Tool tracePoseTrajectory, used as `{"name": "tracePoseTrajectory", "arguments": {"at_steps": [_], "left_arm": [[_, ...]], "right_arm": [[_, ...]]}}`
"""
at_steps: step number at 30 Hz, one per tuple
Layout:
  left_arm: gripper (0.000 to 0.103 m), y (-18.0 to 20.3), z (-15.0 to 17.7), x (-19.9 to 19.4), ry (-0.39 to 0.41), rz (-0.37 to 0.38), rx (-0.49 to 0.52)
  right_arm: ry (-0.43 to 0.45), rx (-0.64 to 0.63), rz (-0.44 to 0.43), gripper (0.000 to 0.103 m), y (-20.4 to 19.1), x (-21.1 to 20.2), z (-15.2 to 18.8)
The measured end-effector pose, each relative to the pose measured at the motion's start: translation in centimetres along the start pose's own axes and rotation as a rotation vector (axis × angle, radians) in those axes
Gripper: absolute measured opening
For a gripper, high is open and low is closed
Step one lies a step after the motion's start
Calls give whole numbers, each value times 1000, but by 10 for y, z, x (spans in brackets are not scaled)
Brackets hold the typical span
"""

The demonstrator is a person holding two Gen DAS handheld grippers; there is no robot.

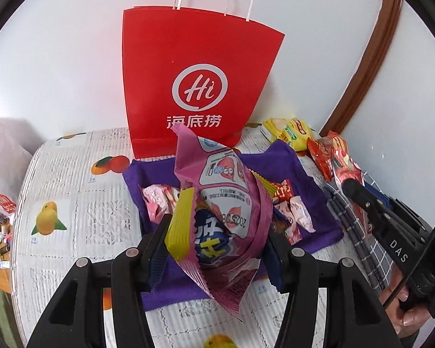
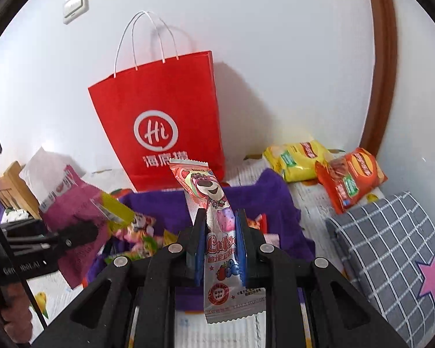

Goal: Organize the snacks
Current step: 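Carry both packets over the towel with the left and right tools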

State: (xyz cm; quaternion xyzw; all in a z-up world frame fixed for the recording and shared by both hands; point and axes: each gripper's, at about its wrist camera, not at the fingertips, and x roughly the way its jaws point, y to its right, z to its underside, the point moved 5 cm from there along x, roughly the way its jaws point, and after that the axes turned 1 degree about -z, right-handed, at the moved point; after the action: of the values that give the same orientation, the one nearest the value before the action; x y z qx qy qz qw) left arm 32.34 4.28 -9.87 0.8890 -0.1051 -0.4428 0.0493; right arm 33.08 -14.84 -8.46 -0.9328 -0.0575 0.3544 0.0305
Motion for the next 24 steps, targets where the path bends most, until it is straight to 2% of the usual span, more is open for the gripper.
{"name": "tracePoseTrajectory", "arguments": {"at_steps": [8, 12, 19, 22, 24], "left_arm": [[54, 7, -18, 12, 3, 6, -17], [54, 5, -26, 18, 20, -5, -45], [54, -1, -25, 40, -8, -58, -34], [54, -8, -25, 49, -23, -63, -54], [54, -12, -26, 55, -32, -56, -72]], "right_arm": [[15, 12, -8, 19, 6, 16, -21], [19, 87, -48, 19, 18, 26, -22], [30, 142, -93, 19, 32, 52, -3], [-32, 172, -115, 19, 40, 71, 13], [-30, 172, -108, 19, 44, 75, 17]]}}
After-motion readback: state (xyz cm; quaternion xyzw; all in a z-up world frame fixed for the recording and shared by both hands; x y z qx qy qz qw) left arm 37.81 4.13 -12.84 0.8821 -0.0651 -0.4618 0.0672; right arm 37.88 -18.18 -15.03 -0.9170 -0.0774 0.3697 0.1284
